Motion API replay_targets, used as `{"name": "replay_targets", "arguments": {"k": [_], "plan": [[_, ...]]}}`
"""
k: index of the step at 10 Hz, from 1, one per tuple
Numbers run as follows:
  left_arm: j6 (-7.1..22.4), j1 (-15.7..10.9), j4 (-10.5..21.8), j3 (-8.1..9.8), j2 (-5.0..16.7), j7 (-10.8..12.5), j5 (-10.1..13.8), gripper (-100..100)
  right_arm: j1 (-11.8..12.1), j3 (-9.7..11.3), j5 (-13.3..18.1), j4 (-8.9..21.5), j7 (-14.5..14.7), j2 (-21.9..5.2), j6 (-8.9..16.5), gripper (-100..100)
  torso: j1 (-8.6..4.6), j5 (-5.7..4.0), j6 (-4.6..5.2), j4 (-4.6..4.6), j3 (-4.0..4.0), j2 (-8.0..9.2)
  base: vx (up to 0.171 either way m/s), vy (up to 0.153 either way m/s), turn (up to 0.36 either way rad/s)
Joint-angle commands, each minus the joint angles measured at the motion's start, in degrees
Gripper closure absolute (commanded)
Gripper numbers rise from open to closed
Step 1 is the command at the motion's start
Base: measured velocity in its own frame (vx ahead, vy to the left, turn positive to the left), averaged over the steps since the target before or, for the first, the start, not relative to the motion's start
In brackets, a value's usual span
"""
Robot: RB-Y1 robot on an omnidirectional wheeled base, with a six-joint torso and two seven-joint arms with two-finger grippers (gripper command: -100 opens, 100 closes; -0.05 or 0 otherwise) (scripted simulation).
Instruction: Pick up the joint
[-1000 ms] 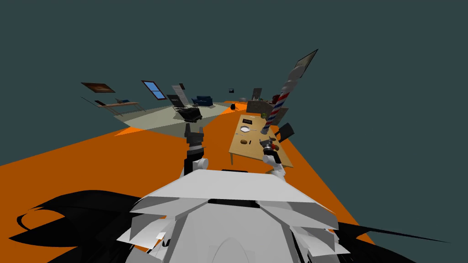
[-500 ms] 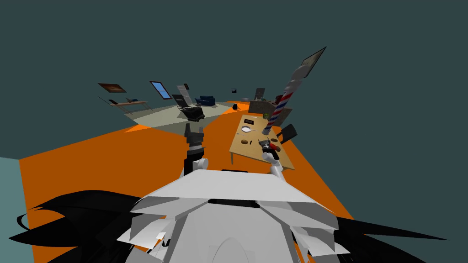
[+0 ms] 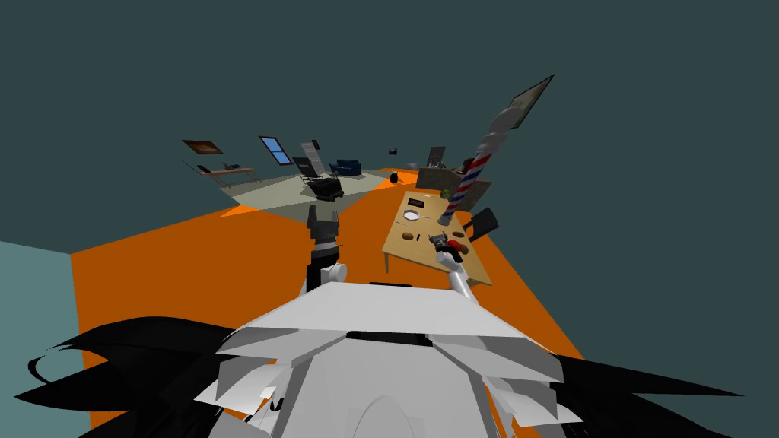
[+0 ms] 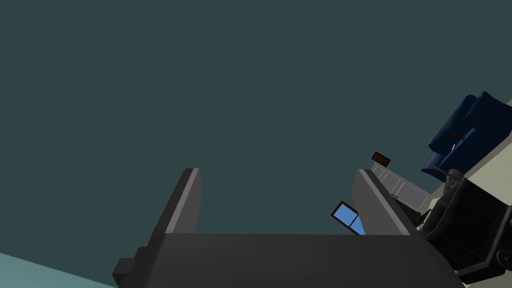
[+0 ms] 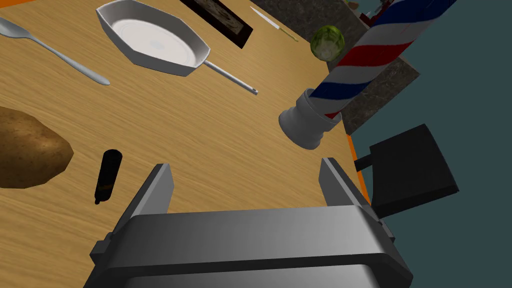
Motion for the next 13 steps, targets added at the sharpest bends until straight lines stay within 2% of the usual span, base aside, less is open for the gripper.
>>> {"name": "replay_targets", "arguments": {"k": [1,2,4,5,7,8,9,10,12,13], "plan": [[0.0,0.0,0.0,0.0,0.0,0.0,0.0,0,-0.95,-0.56,-0.23,2.41,-0.47,0.23,1.17,-100,0.0,0.0,0.0,0.0,0.0,0.0,-0.013,-0.023,0.065],[0.0,0.0,0.0,0.0,0.0,0.0,0.0,0,-3.38,-1.25,-1.01,3.94,-1.61,-0.09,2.8,-100,-0.01,-0.01,0.03,0.0,0.0,0.01,-0.016,-0.031,0.084],[0.0,0.01,0.0,0.0,0.0,0.0,0.0,0,-3.38,-1.25,-1.01,6.39,-1.61,-0.09,2.8,-100,-0.04,-0.01,0.04,-0.01,0.0,0.01,-0.009,-0.02,0.027],[0.0,0.01,0.0,0.0,0.0,0.0,0.0,0,-5.8,-1.93,-1.67,7.82,-2.69,-0.42,4.4,-100,0.01,0.0,0.04,-0.01,0.0,0.0,-0.011,-0.02,0.072],[0.0,0.01,0.0,0.0,0.0,0.0,0.0,0,-5.8,-1.93,-1.67,10.34,-2.69,-0.42,4.4,-100,-0.02,-0.01,0.03,-0.01,0.0,0.0,-0.007,-0.017,0.037],[0.0,0.01,0.0,0.0,0.0,0.0,0.0,0,-8.19,-2.62,-2.22,12.16,-3.7,-0.76,5.95,-100,0.02,0.0,0.05,-0.01,-0.01,-0.01,-0.012,-0.016,0.082],[0.0,0.0,0.0,0.0,0.0,0.0,0.0,0,-8.19,-2.62,-2.22,13.74,-3.7,-0.76,5.95,-100,0.01,0.0,0.01,0.0,0.0,-0.01,-0.01,-0.022,0.055],[0.0,0.01,0.0,0.0,0.0,0.0,0.0,0,-10.54,-3.29,-2.65,15.52,-4.66,-1.11,7.43,-100,0.0,0.0,0.04,-0.01,-0.01,-0.01,-0.014,-0.029,0.077],[0.0,0.01,0.0,0.0,0.0,0.0,0.0,0,-10.54,-3.29,-2.65,18.04,-4.66,-1.11,7.43,-100,-0.03,-0.01,0.04,-0.01,0.0,0.0,-0.006,-0.019,0.029],[0.0,0.01,0.0,0.0,0.0,0.0,0.0,0,-12.85,-3.96,-2.98,20.49,-5.55,-1.46,8.86,-100,0.01,0.0,0.05,-0.01,-0.01,-0.02,-0.005,-0.015,0.067]]}}
